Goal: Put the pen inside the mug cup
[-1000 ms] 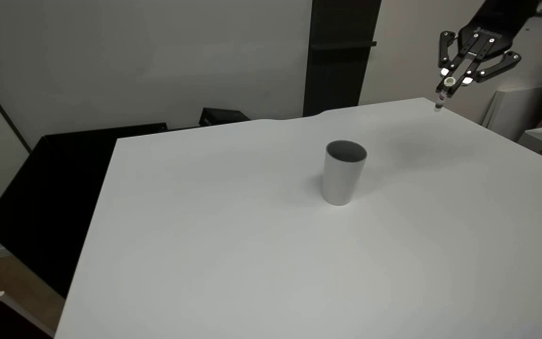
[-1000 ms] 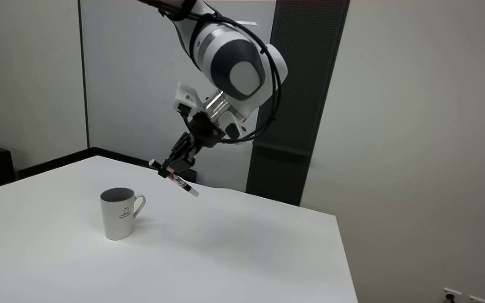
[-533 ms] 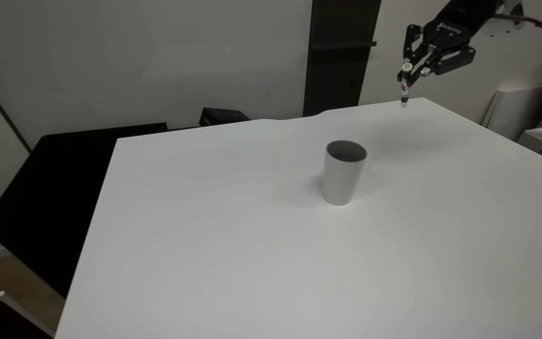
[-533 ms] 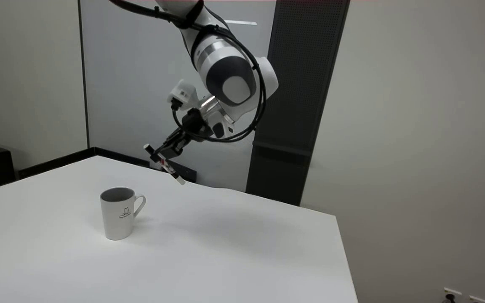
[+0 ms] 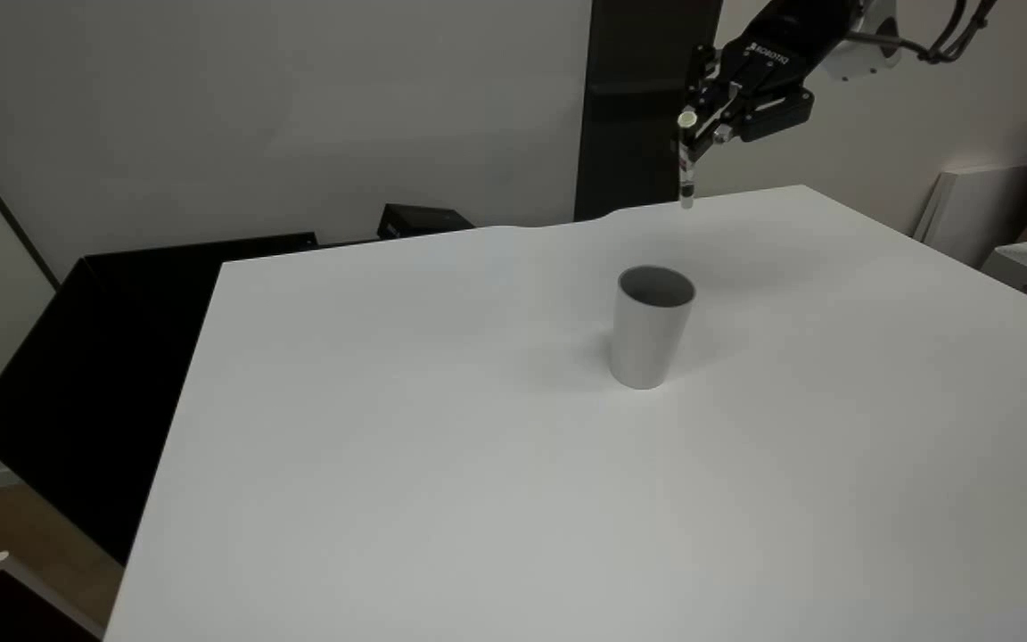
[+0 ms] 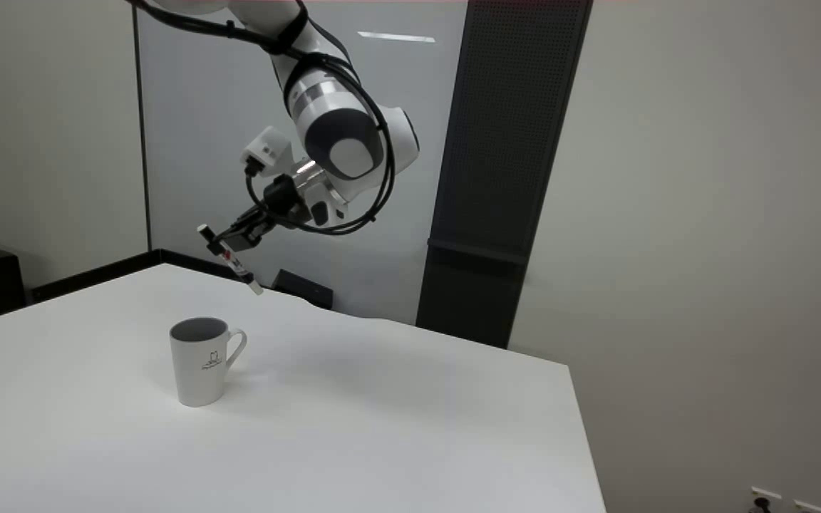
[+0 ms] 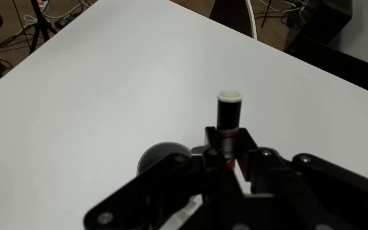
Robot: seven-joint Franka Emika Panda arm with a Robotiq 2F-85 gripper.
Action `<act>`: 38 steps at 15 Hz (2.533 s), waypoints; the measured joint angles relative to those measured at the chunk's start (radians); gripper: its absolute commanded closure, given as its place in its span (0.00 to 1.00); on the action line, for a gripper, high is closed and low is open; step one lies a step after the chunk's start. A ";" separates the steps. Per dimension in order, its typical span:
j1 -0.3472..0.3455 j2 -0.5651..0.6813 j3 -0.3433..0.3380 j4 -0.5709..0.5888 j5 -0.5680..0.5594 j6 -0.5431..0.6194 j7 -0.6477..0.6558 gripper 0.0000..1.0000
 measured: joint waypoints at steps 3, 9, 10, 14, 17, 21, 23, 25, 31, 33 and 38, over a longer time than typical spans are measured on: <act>0.031 0.015 0.013 0.000 0.011 -0.004 0.018 0.93; 0.059 0.037 0.020 -0.001 0.019 -0.019 0.082 0.93; 0.061 0.040 0.020 -0.001 0.022 -0.022 0.090 0.93; 0.063 0.056 0.021 -0.005 0.033 -0.027 0.107 0.93; 0.062 0.074 0.020 -0.008 0.042 -0.027 0.111 0.93; 0.055 0.105 0.019 -0.019 0.061 -0.027 0.113 0.93; 0.049 0.118 0.017 -0.025 0.071 -0.027 0.113 0.93; 0.044 0.130 0.012 -0.031 0.076 -0.025 0.113 0.93; 0.051 0.147 0.004 -0.030 0.041 -0.027 0.097 0.34; 0.073 0.137 0.000 -0.023 -0.023 -0.006 0.084 0.21; 0.150 0.063 -0.013 -0.026 -0.218 0.112 0.083 0.00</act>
